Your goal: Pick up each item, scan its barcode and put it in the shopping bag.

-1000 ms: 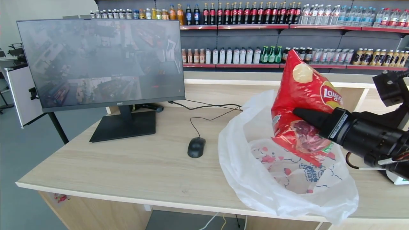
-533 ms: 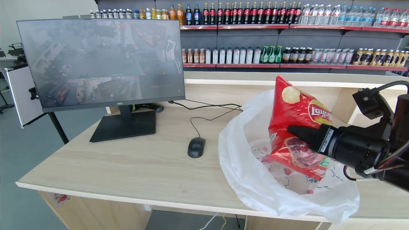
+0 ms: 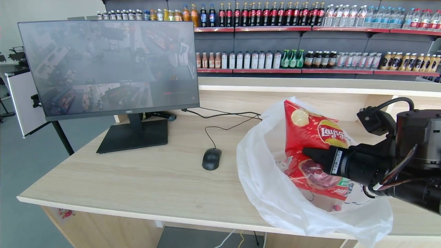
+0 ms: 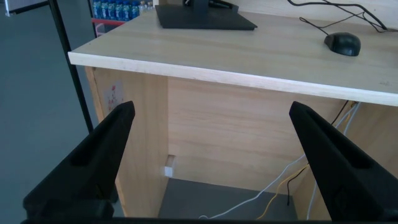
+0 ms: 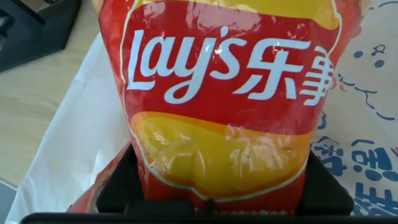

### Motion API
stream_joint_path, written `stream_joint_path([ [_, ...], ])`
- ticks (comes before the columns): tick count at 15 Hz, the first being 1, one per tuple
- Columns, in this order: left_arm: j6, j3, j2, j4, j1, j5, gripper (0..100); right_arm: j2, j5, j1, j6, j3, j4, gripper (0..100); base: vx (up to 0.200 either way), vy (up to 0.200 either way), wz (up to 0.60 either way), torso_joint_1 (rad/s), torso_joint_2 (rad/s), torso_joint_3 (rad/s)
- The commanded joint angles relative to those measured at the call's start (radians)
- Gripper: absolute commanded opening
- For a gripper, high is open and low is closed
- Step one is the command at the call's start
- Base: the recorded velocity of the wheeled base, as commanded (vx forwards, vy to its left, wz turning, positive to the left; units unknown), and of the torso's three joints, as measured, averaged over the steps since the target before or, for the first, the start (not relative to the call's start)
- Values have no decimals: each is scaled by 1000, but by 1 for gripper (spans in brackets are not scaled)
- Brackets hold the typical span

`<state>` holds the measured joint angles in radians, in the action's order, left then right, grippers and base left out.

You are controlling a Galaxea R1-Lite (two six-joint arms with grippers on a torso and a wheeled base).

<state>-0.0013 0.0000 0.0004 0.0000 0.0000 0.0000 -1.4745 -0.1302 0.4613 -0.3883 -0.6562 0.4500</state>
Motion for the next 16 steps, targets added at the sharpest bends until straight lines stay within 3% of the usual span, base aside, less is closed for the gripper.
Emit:
stream_joint_path([
  [1, 0, 0, 0, 0, 0, 0, 100, -41, 0, -1, 3, 1, 1, 0, 0, 0, 0, 0, 0, 0],
  [16, 0, 0, 0, 0, 0, 0, 100, -164, -37, 4, 3, 35, 13, 0, 0, 0, 0, 0, 0, 0],
])
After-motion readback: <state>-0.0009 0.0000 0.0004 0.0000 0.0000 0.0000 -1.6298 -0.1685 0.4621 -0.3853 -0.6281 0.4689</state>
